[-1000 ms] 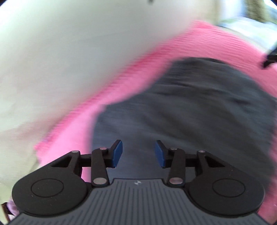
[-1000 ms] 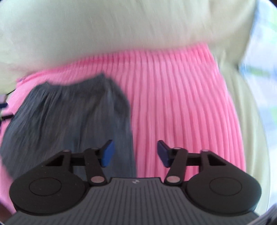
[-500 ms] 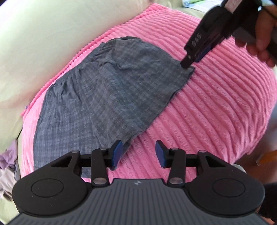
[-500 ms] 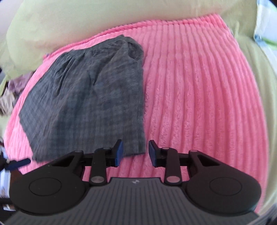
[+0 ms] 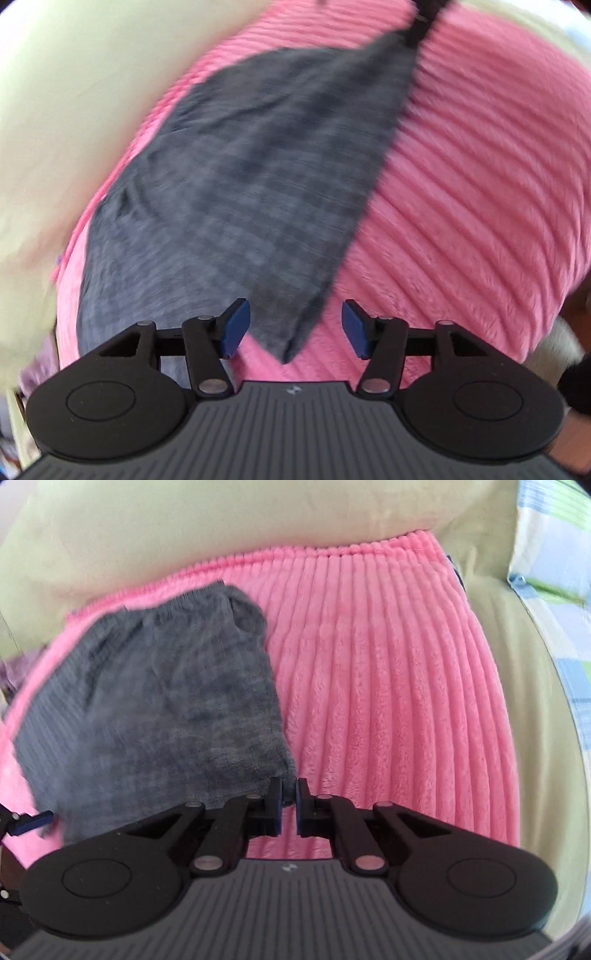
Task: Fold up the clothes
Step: 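Grasp the shorts leg hem with the left gripper while the right gripper pins the waistband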
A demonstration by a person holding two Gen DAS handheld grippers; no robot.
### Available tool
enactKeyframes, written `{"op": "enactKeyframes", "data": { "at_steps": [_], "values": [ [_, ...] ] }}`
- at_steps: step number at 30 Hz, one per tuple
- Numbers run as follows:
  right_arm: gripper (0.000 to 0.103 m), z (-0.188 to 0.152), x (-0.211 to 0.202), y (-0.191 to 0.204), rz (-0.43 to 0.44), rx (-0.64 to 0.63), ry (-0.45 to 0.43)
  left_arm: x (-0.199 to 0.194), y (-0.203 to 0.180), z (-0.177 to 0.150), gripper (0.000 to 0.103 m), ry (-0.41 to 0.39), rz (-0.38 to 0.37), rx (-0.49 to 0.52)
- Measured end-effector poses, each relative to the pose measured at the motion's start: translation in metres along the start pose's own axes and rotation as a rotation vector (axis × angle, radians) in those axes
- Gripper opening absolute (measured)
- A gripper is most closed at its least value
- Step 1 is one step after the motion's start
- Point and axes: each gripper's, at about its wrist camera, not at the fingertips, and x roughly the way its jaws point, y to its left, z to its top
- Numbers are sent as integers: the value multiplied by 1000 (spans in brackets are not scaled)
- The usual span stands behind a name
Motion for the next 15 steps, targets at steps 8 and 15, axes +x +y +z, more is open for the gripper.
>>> {"op": "enactKeyframes", "data": {
  "at_steps": [8,15],
  "values": [
    [45,-17,-14,-16,70,223,-34,5,-3,-12,11,-14,-24,143],
    [3,-14,16,-18,105,273,-5,10,0,-10,2,-12,-72,177]
  ]
}}
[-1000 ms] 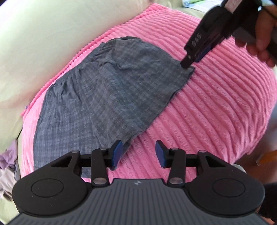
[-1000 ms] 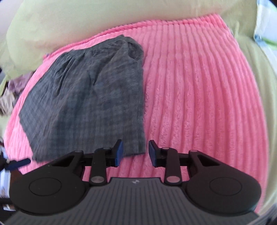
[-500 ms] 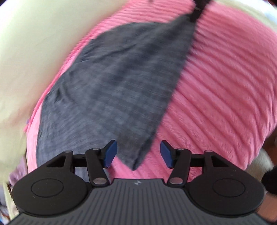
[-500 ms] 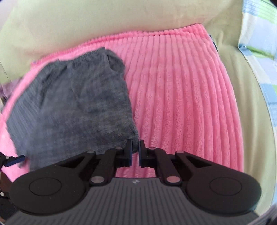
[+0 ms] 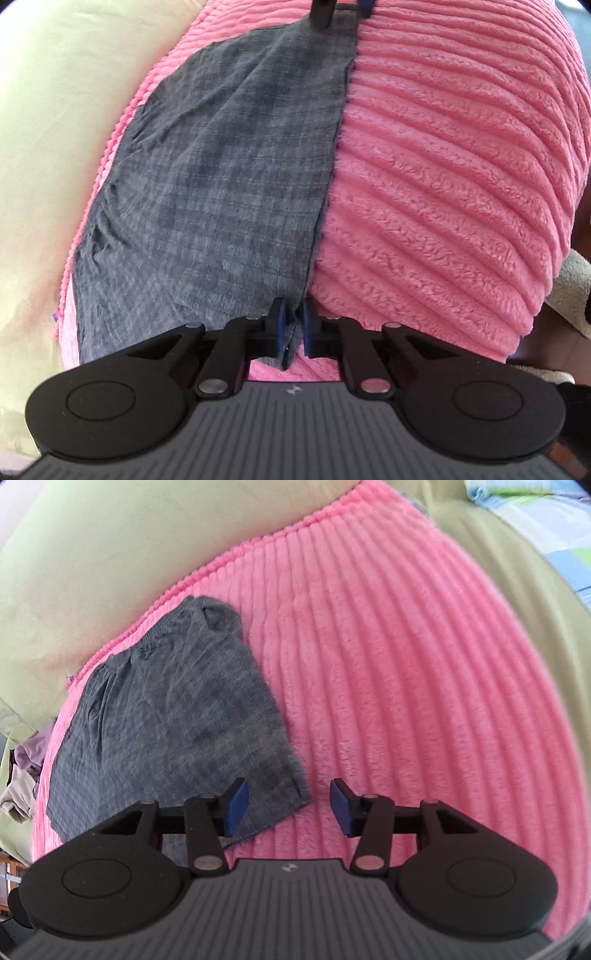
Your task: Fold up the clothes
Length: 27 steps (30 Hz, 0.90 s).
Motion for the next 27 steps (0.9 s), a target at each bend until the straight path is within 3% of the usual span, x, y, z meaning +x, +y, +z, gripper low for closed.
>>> {"op": "enactKeyframes", "data": {
  "at_steps": [6,11,12,13,14,15,16,19,21,23,25,27],
  "values": [
    [2,0,-34,15,-84,-118,-16,-21,11,1,0,-45,-94,-46],
    [5,-10,-1,8,-172,-124,62,-7,0,4,1,-4,-88,-54],
    [10,-9,0,9,-182,-124,69,-10,-1,3,1,-5,-87,-42],
    [17,-8,-3,12,-189,-131,70,-18,0,0,10,-16,-118,-36],
    [42,-9,-11,20,-214,-165,77,-22,1,-2,16,-21,-133,-34],
    [54,-12,-19,27,-269,-204,68,-35,3,-12,24,-36,-171,-25],
    [53,-14,-23,31,-296,-231,57,-47,6,-25,24,-48,-166,-7],
    [53,-33,-48,58,-345,-409,8,-63,26,-63,24,-42,-78,-12],
    [52,-56,-60,94,-311,-588,-31,-60,49,-91,24,-4,-13,-37],
    [49,-74,-60,131,-263,-704,-59,-49,74,-125,27,29,68,2],
    [44,-95,-52,169,-218,-801,-84,-22,104,-171,30,41,169,151],
    [44,-128,-30,226,-197,-917,-111,-2,124,-202,30,7,212,271]
  ]
}}
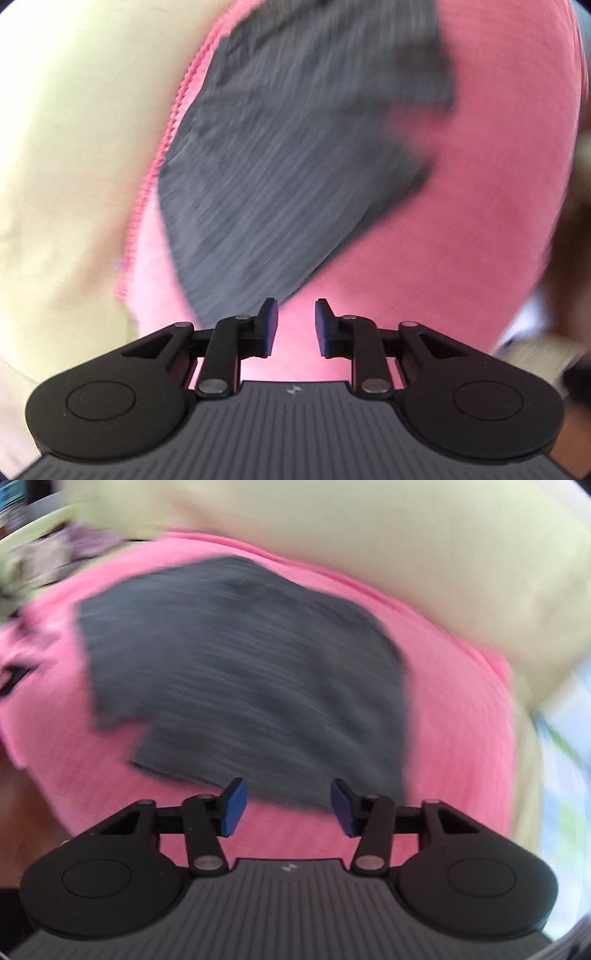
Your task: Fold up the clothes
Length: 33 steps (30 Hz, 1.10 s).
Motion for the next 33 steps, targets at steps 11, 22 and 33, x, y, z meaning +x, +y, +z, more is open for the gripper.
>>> {"op": "enactKeyframes", "data": {
  "at_steps": [11,22,33],
  "values": [
    [36,56,71,149,-183,-216,39,72,-4,-81,44,-249,126,375],
    [7,53,109,181,-253,-367,97,91,18,-98,2,-326,104,420],
    [2,63,80,188,-146,-268,72,49,33,-126,0,-289,103,547]
  ]
}}
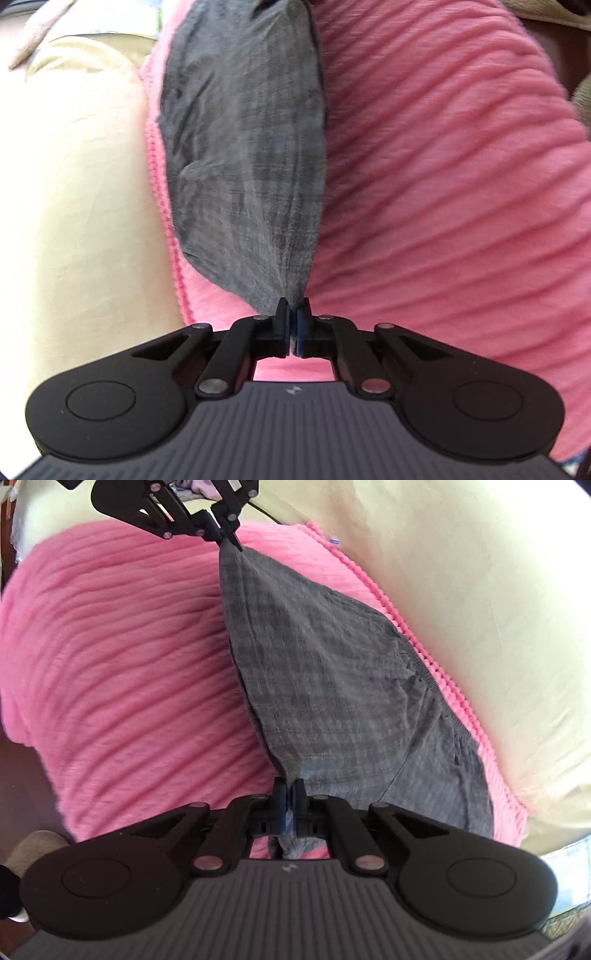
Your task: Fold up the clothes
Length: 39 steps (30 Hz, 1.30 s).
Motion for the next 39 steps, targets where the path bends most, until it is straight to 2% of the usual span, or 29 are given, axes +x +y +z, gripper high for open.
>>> {"op": "enactKeyframes", "data": {
  "at_steps": [1,2,3,5,6,7,8,9,10,13,15,16,17,18,21,22,23,25,26,28,30,31,32,33,37,39],
  "values": [
    [2,-3,4,4,13,10,9,8,-12,6,2,30,-16,7],
    [7,-5,13,7,23,3,34,12,-17,10,3,49,-14,10],
    [10,-7,23,11,37,-27,79,24,-27,18,3,86,10,12],
    [15,-8,20,11,35,-71,72,32,-35,27,3,124,55,-3],
    [27,-9,14,5,59,-55,70,29,-32,31,6,148,66,-39],
    [37,-14,4,-8,92,6,57,23,-27,32,10,154,46,-71],
    [55,-19,-7,-21,124,66,43,20,-25,32,15,158,33,-86],
    [56,-24,-17,-33,157,127,29,7,-15,34,25,182,-24,-150],
    [56,-34,-23,-49,162,179,44,1,-10,36,34,193,-48,-185],
    [52,-57,-37,-89,173,310,85,-24,17,54,34,183,-108,-343],
    [39,-88,-39,-139,168,434,127,-31,41,80,34,155,-124,-459],
    [32,-93,-40,-152,171,457,132,-36,64,105,34,123,-132,-555],
    [18,-108,-37,-178,166,498,141,-38,83,132,34,90,-135,-636],
    [15,-122,-33,-204,161,538,150,-35,98,154,34,69,-141,-679],
    [14,-156,-11,-272,192,581,139,-16,140,227,34,21,-138,-788],
    [14,-160,-5,-282,204,579,136,-5,159,263,34,1,-141,-833],
    [14,-171,7,-310,232,568,135,-5,165,280,34,-8,-141,-861],
    [15,-184,17,-343,260,553,121,13,205,351,34,-41,-148,-978],
    [15,-192,24,-368,290,540,110,17,214,367,34,-45,-144,-1006],
    [18,-199,36,-404,330,521,96,31,237,409,41,-44,-131,-1077],
    [18,-213,50,-430,387,485,87,45,246,431,44,-4,-124,-1117],
    [18,-215,50,-432,400,480,88,54,250,441,44,42,-112,-1141],
    [18,-219,57,-433,451,473,90,60,252,445,44,69,-108,-1155],
    [18,-220,64,-431,500,469,84,63,251,444,44,110,-122,-1183],
    [19,-219,84,-418,634,511,112,52,232,430,44,168,-162,-1229],
    [20,-221,91,-402,648,529,165,43,221,416,44,201,-185,-1277]
  ]
}}
